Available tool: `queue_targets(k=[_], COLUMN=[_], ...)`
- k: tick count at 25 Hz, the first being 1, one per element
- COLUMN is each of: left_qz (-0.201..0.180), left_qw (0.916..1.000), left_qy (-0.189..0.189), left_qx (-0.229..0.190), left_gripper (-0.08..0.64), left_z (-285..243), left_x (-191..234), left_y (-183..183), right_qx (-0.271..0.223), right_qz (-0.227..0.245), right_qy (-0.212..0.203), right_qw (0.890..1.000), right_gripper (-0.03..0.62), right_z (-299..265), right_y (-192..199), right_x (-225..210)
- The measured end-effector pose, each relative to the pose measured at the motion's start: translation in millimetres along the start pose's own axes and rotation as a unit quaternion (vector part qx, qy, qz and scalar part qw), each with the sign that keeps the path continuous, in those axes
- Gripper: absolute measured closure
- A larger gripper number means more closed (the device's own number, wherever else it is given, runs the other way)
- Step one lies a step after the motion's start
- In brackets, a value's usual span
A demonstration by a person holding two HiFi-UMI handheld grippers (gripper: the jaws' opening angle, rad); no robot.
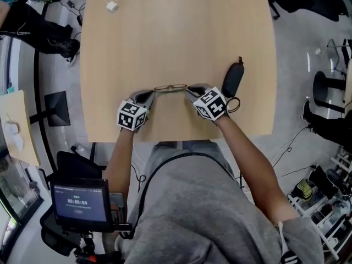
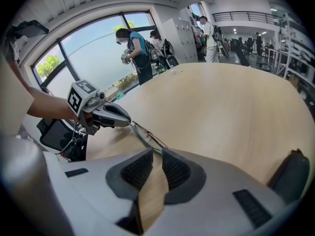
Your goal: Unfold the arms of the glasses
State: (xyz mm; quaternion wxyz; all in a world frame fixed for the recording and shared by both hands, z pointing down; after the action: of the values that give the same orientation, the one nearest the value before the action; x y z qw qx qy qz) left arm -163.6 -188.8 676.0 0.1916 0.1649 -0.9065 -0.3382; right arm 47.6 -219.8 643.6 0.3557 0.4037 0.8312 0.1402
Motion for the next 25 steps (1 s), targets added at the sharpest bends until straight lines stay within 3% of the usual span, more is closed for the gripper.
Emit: queue_targets(k=[6, 18, 25], left_qz=[-0.003, 0.0, 0.035], left_qw=[0.9998, 0.9997, 0.9988], left_qy=[0.014, 0.024, 0.035], left_qx=[0.011, 0.006, 0.004], left_gripper=[0.555, 0.555, 0.555], left_z=[-7.0, -14.4, -16.6], left_x=[20.6, 1.3, -23.0], left_y=[8.7, -6.0, -0.4], right_qx=[0.022, 0.056, 0.045], right_qz=[0.007, 0.028, 0.018], right_qy=[-0.004, -0.033, -0.039], right_qw=[1.0, 0.998, 0.998], right_gripper=[0.516, 0.512, 0.512], right_z=[-30.8, -19.1, -29.4], right_y=[-5.3, 6.0, 15.6], right_x=[-3.1, 6.2, 25.7])
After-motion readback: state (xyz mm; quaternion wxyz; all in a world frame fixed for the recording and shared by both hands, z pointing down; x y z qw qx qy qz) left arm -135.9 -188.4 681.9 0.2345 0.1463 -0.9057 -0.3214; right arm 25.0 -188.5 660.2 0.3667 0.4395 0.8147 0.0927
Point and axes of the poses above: the fingertips, and each gripper's own axes: z backward along the fingers, x to its left, y out of its underside, the point moved 7 cm from there along z, backward along the fingers, and after that the axes turned 14 degrees about -y, right-handed, at the moved point
